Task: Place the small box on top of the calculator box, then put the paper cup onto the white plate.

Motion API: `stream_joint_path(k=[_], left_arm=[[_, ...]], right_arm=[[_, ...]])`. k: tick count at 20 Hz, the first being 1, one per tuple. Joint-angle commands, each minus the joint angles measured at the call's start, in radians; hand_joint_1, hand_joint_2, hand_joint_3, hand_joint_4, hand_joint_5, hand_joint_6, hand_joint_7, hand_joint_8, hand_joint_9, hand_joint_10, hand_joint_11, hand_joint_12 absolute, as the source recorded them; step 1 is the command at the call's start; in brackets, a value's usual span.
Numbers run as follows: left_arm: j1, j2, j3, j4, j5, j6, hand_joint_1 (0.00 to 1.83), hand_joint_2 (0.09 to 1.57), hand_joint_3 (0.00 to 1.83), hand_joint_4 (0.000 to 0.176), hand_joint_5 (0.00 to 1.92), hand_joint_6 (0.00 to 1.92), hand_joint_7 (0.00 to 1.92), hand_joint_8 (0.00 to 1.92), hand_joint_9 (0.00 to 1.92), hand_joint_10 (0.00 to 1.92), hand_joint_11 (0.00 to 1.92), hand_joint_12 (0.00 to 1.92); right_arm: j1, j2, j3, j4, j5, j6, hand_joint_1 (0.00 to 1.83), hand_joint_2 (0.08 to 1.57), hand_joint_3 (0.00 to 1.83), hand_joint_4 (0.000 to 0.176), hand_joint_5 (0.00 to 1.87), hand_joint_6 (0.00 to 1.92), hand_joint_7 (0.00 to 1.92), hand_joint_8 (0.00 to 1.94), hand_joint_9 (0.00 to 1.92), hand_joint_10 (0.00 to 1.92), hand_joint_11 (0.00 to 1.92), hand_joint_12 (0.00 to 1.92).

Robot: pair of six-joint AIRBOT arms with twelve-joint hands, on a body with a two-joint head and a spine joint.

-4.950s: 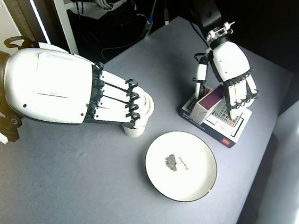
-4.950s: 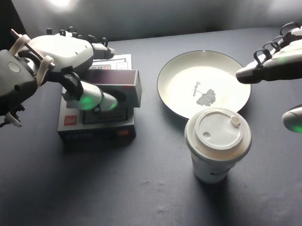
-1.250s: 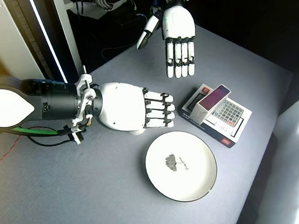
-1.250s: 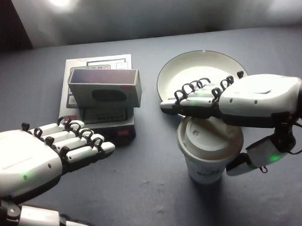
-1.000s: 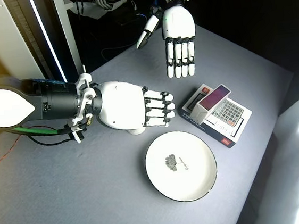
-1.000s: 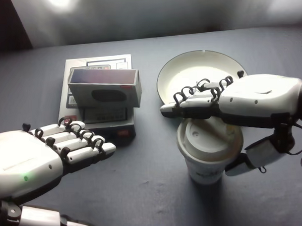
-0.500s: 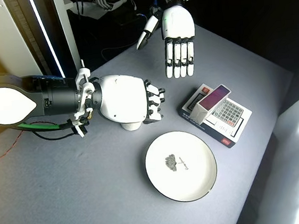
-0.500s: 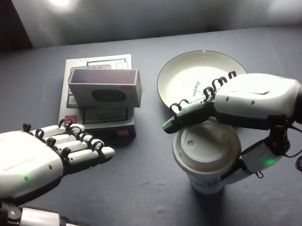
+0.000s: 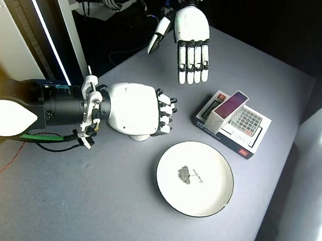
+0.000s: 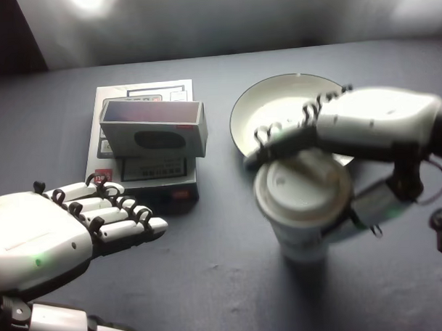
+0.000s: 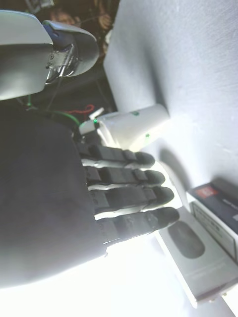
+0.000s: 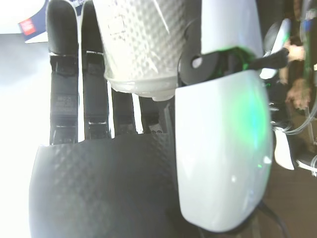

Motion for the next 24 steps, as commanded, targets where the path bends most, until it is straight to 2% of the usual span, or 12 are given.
stream_joint_path(k=[1, 6, 7, 10, 12, 15, 17, 19, 20, 22, 23, 24], left_arm=[[-0.013, 0.007, 0.001, 0.0, -0.098, -0.005, 0.14, 1.04, 0.0, 0.0, 0.19, 0.01, 0.2, 0.0, 0.17, 0.0, 0.0, 0.23], [-0.016, 0.007, 0.005, 0.002, -0.098, -0.005, 0.18, 1.07, 0.0, 0.0, 0.17, 0.0, 0.17, 0.0, 0.15, 0.0, 0.0, 0.23], [-0.016, 0.007, 0.005, 0.002, -0.098, -0.005, 0.14, 1.08, 0.0, 0.0, 0.16, 0.0, 0.17, 0.0, 0.15, 0.0, 0.0, 0.23], [-0.018, 0.006, 0.006, 0.002, -0.098, -0.005, 0.14, 1.1, 0.01, 0.0, 0.13, 0.0, 0.12, 0.0, 0.11, 0.0, 0.0, 0.13], [-0.018, 0.006, 0.008, 0.004, -0.098, -0.005, 0.14, 1.11, 0.0, 0.0, 0.17, 0.0, 0.17, 0.0, 0.14, 0.0, 0.0, 0.2], [-0.018, 0.005, 0.011, 0.004, -0.099, -0.005, 0.1, 1.11, 0.0, 0.0, 0.15, 0.0, 0.15, 0.0, 0.13, 0.0, 0.0, 0.19], [-0.018, 0.005, 0.012, 0.004, -0.1, -0.005, 0.05, 1.13, 0.01, 0.0, 0.08, 0.0, 0.07, 0.0, 0.06, 0.0, 0.0, 0.02], [-0.019, 0.005, 0.012, 0.004, -0.1, -0.005, 0.12, 1.12, 0.0, 0.0, 0.16, 0.01, 0.15, 0.01, 0.14, 0.01, 0.06, 0.04], [-0.019, 0.004, 0.012, 0.004, -0.1, -0.005, 0.06, 1.13, 0.0, 0.0, 0.14, 0.0, 0.14, 0.0, 0.12, 0.0, 0.04, 0.03], [-0.019, 0.004, 0.012, 0.004, -0.099, -0.005, 0.04, 1.12, 0.0, 0.0, 0.15, 0.0, 0.16, 0.01, 0.13, 0.01, 0.06, 0.04], [-0.019, 0.004, 0.013, 0.004, -0.099, -0.005, 0.05, 1.13, 0.0, 0.0, 0.15, 0.01, 0.16, 0.01, 0.14, 0.01, 0.06, 0.05], [-0.019, 0.004, 0.013, 0.004, -0.099, -0.005, 0.06, 1.13, 0.0, 0.0, 0.16, 0.01, 0.17, 0.01, 0.15, 0.01, 0.07, 0.05]], right_arm=[[0.022, 0.008, -0.003, 0.052, 0.131, -0.013, 1.38, 1.1, 0.0, 0.0, 0.95, 1.05, 1.09, 0.79, 0.86, 1.18, 0.68, 1.17], [0.07, -0.001, 0.018, 0.162, 0.201, -0.083, 1.38, 1.11, 0.0, 0.0, 0.93, 1.07, 1.09, 0.79, 0.85, 1.19, 0.66, 1.19], [0.089, -0.009, 0.035, 0.199, 0.211, -0.118, 1.38, 1.1, 0.0, 0.0, 0.94, 1.06, 1.11, 0.74, 0.87, 1.17, 0.68, 1.17], [0.122, -0.048, 0.112, 0.273, 0.236, -0.121, 1.38, 1.1, 0.0, 0.0, 0.94, 1.05, 1.08, 0.78, 0.86, 1.19, 0.66, 1.19], [0.131, -0.074, 0.157, 0.306, 0.248, -0.144, 1.37, 1.11, 0.0, 0.0, 0.93, 1.08, 1.09, 0.78, 0.84, 1.19, 0.64, 1.19], [0.122, -0.116, 0.221, 0.368, 0.272, -0.19, 1.38, 1.1, 0.0, 0.0, 0.95, 1.06, 1.07, 0.77, 0.87, 1.17, 0.67, 1.19], [0.1, -0.141, 0.257, 0.395, 0.298, -0.199, 1.38, 1.1, 0.0, 0.0, 0.95, 1.05, 1.08, 0.76, 0.87, 1.18, 0.67, 1.19], [0.08, -0.164, 0.292, 0.406, 0.301, -0.231, 1.37, 1.11, 0.0, 0.0, 0.95, 1.07, 1.03, 0.79, 0.86, 1.2, 0.66, 1.15], [0.07, -0.175, 0.309, 0.406, 0.299, -0.236, 1.46, 1.12, 0.0, 0.0, 0.93, 1.07, 1.0, 0.82, 0.86, 1.13, 0.65, 1.56], [0.05, -0.195, 0.352, 0.422, 0.291, -0.236, 1.48, 1.14, 0.0, 0.0, 0.91, 1.12, 0.96, 0.85, 0.85, 1.14, 0.63, 1.67], [0.041, -0.201, 0.364, 0.427, 0.292, -0.236, 1.39, 1.14, 0.0, 0.0, 0.91, 1.15, 0.98, 0.85, 0.82, 1.24, 0.6, 1.35], [0.03, -0.206, 0.373, 0.437, 0.298, -0.236, 1.37, 1.14, 0.0, 0.0, 0.9, 1.18, 0.97, 0.86, 0.81, 1.28, 0.6, 1.23]])
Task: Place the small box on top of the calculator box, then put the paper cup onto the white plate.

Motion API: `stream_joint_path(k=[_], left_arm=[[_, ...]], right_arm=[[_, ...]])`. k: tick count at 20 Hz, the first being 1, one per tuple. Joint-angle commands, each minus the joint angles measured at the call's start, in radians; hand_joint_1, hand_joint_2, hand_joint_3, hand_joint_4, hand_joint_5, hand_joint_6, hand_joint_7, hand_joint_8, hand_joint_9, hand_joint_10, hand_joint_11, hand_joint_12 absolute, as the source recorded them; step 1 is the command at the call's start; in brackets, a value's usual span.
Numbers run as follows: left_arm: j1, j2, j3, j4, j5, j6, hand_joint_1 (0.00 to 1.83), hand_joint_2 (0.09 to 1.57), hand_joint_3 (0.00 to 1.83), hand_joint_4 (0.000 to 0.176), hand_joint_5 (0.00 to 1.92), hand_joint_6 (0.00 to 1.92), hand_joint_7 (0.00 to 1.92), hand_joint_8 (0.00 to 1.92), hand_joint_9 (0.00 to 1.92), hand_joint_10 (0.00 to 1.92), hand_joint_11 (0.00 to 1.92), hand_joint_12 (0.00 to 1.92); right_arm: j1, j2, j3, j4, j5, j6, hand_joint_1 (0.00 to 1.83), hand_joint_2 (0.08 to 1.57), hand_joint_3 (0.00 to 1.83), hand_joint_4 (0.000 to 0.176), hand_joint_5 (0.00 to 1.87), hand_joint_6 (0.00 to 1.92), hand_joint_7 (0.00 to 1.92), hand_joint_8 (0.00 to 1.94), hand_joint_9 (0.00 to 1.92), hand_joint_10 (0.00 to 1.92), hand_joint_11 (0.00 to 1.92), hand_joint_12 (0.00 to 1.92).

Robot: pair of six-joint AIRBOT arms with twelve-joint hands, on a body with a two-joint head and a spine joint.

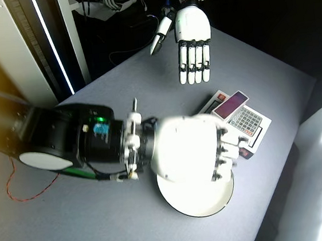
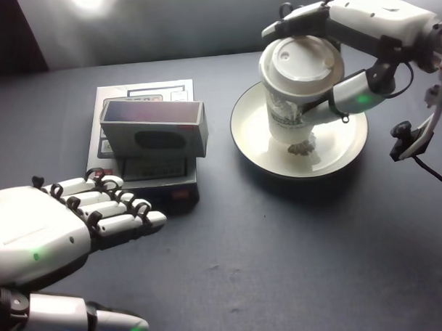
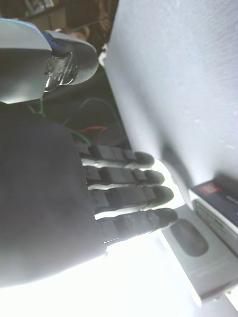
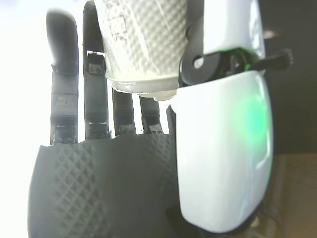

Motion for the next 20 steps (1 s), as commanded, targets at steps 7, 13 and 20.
stream_joint_path(k=[7, 13, 20], left_arm=[[-0.015, 0.0, 0.003, -0.004, -0.101, -0.003, 0.07, 1.13, 0.0, 0.0, 0.17, 0.0, 0.15, 0.0, 0.14, 0.0, 0.0, 0.26], [-0.015, 0.0, 0.004, -0.004, -0.1, -0.003, 0.04, 1.13, 0.0, 0.0, 0.15, 0.0, 0.13, 0.0, 0.12, 0.0, 0.0, 0.18], [-0.017, -0.001, 0.004, -0.004, -0.1, -0.003, 0.06, 1.13, 0.0, 0.0, 0.15, 0.0, 0.15, 0.0, 0.13, 0.0, 0.0, 0.22]], right_arm=[[-0.034, -0.009, 0.028, 0.047, 0.139, 0.01, 1.2, 1.17, 0.0, 0.0, 0.86, 1.16, 0.85, 0.49, 0.77, 0.72, 0.54, 1.19], [-0.05, -0.02, 0.036, 0.06, 0.126, 0.01, 1.28, 0.95, 0.0, 0.0, 0.77, 0.0, 0.82, 0.0, 0.77, 0.04, 0.31, 1.19], [-0.06, -0.02, 0.035, 0.059, 0.126, 0.01, 0.95, 1.03, 0.01, 0.0, 0.32, 0.0, 0.4, 0.0, 0.38, 0.0, 0.01, 1.04]])
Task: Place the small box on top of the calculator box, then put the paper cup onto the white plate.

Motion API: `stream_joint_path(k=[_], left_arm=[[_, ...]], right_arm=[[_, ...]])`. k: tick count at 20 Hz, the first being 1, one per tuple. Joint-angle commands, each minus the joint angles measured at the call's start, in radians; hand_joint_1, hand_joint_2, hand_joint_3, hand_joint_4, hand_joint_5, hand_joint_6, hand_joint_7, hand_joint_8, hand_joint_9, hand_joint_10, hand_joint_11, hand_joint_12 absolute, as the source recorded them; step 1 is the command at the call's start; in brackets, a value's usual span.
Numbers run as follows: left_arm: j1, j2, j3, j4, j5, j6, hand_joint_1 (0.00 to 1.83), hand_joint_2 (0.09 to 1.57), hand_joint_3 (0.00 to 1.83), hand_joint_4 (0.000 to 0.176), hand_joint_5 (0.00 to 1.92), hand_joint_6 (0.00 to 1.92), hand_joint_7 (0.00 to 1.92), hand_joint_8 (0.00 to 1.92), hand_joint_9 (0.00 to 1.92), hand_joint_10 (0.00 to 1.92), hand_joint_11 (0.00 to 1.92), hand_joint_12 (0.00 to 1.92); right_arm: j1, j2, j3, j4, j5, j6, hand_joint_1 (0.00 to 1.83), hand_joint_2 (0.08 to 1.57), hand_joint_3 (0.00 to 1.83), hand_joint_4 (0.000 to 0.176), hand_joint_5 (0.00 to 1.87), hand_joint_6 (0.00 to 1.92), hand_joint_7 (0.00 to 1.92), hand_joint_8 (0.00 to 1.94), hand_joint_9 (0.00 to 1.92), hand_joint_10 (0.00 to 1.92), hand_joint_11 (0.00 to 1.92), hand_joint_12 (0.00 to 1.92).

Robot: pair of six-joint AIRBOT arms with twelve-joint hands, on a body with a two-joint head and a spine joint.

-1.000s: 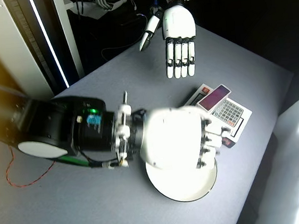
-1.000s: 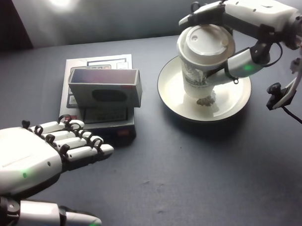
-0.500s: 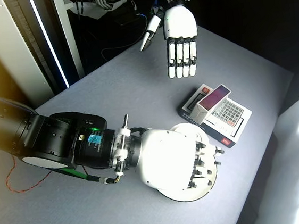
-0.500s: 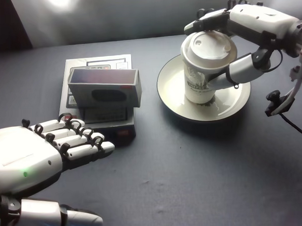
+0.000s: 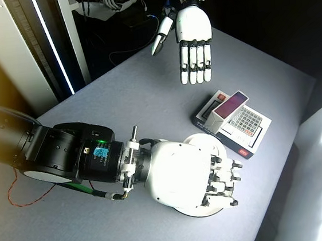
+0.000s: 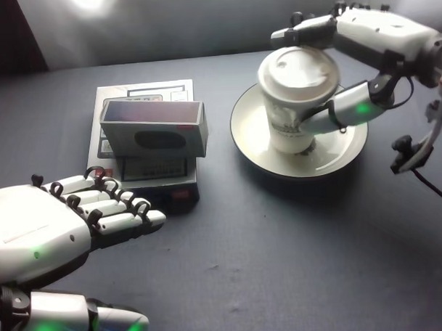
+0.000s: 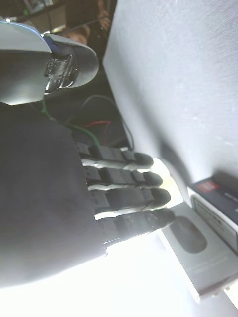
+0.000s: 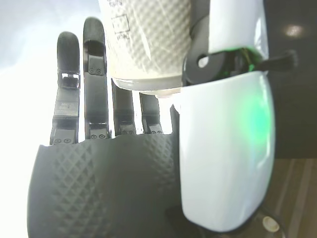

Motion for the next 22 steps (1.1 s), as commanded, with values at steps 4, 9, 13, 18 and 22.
stream_joint_path(k=[4, 9, 13, 18, 22], left_arm=[[-0.015, 0.001, 0.002, -0.002, -0.101, -0.003, 0.06, 1.13, 0.0, 0.0, 0.15, 0.0, 0.13, 0.0, 0.11, 0.0, 0.0, 0.12], [-0.016, 0.0, 0.002, -0.002, -0.101, -0.003, 0.08, 1.13, 0.0, 0.0, 0.16, 0.0, 0.14, 0.0, 0.12, 0.0, 0.0, 0.15], [-0.016, 0.0, 0.0, -0.002, -0.101, -0.003, 0.05, 1.13, 0.0, 0.0, 0.16, 0.0, 0.13, 0.0, 0.11, 0.0, 0.0, 0.14], [-0.019, -0.001, 0.0, -0.002, -0.101, -0.003, 0.02, 1.14, 0.0, 0.0, 0.13, 0.0, 0.11, 0.0, 0.09, 0.0, 0.0, 0.1], [-0.021, -0.001, -0.001, -0.002, -0.101, -0.003, 0.03, 1.13, 0.0, 0.0, 0.13, 0.01, 0.11, 0.01, 0.09, 0.01, 0.01, 0.08]], right_arm=[[-0.003, 0.008, 0.002, -0.001, 0.095, 0.004, 0.85, 0.91, 0.0, 0.0, 0.04, 0.0, 0.12, 0.0, 0.14, 0.0, 0.0, 0.55], [-0.009, 0.007, 0.002, -0.003, 0.096, 0.005, 0.73, 0.82, 0.0, 0.0, 0.0, 0.0, 0.0, 0.0, 0.01, 0.0, 0.0, 0.22], [-0.015, 0.019, -0.005, -0.048, 0.136, 0.03, 0.56, 0.74, 0.0, 0.0, 0.0, 0.0, 0.0, 0.0, 0.0, 0.0, 0.0, 0.03], [-0.015, 0.099, -0.04, -0.201, 0.135, 0.13, 0.59, 0.73, 0.0, 0.0, 0.0, 0.0, 0.0, 0.0, 0.0, 0.0, 0.0, 0.0], [0.034, 0.201, -0.107, -0.268, 0.134, 0.145, 0.59, 0.73, 0.0, 0.0, 0.0, 0.0, 0.0, 0.0, 0.0, 0.0, 0.0, 0.0]])
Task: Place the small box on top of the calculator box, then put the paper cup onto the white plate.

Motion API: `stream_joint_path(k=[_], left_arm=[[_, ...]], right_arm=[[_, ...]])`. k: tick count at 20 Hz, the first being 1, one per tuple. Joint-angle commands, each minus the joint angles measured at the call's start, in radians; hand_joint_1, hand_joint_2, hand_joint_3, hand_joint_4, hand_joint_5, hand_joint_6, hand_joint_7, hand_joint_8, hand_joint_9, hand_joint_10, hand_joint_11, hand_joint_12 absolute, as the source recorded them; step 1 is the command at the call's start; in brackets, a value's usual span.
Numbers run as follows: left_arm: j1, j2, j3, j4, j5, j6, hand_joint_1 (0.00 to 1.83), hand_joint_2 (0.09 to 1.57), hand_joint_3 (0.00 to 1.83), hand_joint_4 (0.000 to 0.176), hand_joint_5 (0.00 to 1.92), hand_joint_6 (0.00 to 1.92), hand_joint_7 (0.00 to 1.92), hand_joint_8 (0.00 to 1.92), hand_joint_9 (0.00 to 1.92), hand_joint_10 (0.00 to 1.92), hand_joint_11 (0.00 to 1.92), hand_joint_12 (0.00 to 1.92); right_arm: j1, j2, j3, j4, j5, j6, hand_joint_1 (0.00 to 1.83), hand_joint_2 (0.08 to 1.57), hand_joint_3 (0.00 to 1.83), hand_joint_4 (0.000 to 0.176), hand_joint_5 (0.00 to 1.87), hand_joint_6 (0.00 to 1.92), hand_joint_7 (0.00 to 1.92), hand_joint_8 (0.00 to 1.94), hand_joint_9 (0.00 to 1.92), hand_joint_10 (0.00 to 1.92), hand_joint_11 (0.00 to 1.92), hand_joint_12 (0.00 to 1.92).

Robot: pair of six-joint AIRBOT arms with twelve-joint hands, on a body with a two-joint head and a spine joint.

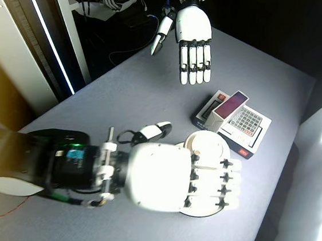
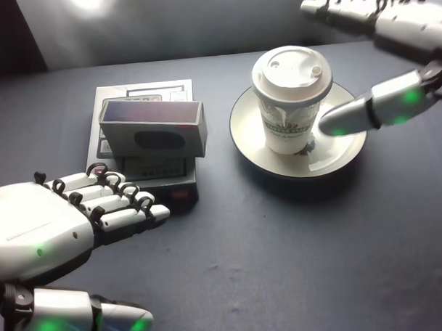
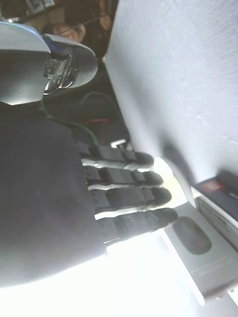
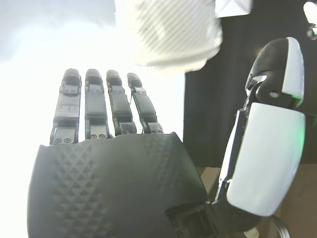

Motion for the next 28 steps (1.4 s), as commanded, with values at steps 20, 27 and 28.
stream_joint_path(k=[20, 27, 28], left_arm=[[-0.036, -0.003, -0.003, -0.047, -0.116, 0.014, 0.13, 1.2, 0.0, 0.0, 0.55, 0.01, 0.73, 0.03, 0.64, 0.07, 0.08, 1.0], [-0.048, -0.005, -0.011, -0.059, -0.125, 0.012, 0.52, 1.51, 0.0, 0.0, 1.0, 1.92, 1.12, 1.92, 1.13, 1.92, 1.1, 1.92], [-0.05, -0.005, -0.011, -0.06, -0.125, 0.012, 0.57, 1.48, 0.0, 0.0, 1.16, 1.92, 1.27, 1.92, 1.29, 1.92, 1.26, 1.92]], right_arm=[[0.057, 0.44, -0.278, -0.718, 0.088, 0.381, 0.24, 1.16, 0.0, 0.0, 0.17, 0.02, 0.3, 0.03, 0.29, 0.06, 0.0, 0.97], [0.066, 0.441, -0.306, -0.721, 0.087, 0.381, 0.53, 1.43, 0.0, 0.0, 0.99, 1.92, 1.09, 1.94, 1.14, 1.92, 1.13, 1.92], [0.066, 0.441, -0.307, -0.721, 0.087, 0.381, 0.52, 1.44, 0.0, 0.0, 1.08, 1.92, 1.22, 1.94, 1.28, 1.92, 1.3, 1.92]])
